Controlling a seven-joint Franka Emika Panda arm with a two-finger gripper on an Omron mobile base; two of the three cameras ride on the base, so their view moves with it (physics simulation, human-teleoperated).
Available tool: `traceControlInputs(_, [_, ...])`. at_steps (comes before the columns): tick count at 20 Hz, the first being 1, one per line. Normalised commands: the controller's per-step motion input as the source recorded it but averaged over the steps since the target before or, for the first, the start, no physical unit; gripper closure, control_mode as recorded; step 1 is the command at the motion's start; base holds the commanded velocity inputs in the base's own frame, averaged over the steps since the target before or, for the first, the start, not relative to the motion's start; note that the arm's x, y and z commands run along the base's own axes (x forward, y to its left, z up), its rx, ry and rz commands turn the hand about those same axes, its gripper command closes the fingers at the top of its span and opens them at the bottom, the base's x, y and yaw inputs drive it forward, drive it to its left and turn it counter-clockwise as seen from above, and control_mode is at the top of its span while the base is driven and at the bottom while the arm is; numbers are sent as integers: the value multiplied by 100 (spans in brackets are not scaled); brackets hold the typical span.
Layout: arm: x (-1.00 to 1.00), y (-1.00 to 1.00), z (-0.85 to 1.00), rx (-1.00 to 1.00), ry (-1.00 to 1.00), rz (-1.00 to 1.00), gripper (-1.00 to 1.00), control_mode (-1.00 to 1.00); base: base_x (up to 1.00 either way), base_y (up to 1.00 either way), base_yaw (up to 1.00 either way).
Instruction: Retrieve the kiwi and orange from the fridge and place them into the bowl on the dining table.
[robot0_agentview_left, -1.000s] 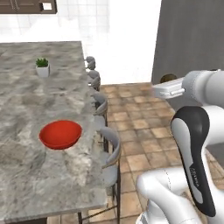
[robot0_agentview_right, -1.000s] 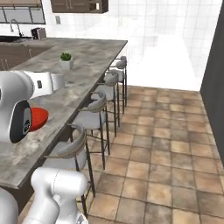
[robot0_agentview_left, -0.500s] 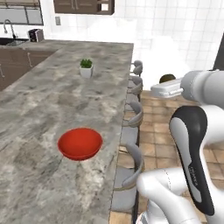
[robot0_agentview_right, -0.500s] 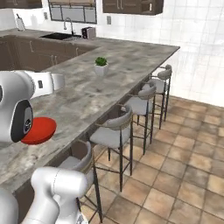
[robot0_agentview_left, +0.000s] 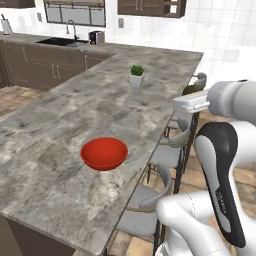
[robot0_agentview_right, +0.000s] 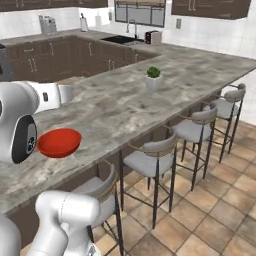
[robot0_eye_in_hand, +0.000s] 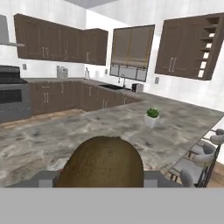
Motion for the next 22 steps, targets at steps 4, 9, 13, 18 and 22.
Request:
traceControlInputs(4, [0, 0, 0, 0, 0, 0, 100, 100, 91, -16, 48])
traceControlInputs(9, [0, 0, 0, 0, 0, 0, 100, 100, 90, -16, 44])
traceControlInputs(13, [0, 0, 0, 0, 0, 0, 100, 100, 90, -17, 43])
traceControlInputs(18, [0, 0, 0, 0, 0, 0, 100, 100, 92, -19, 44])
traceControlInputs(22, [0, 0, 0, 0, 0, 0, 100, 100, 92, -15, 44])
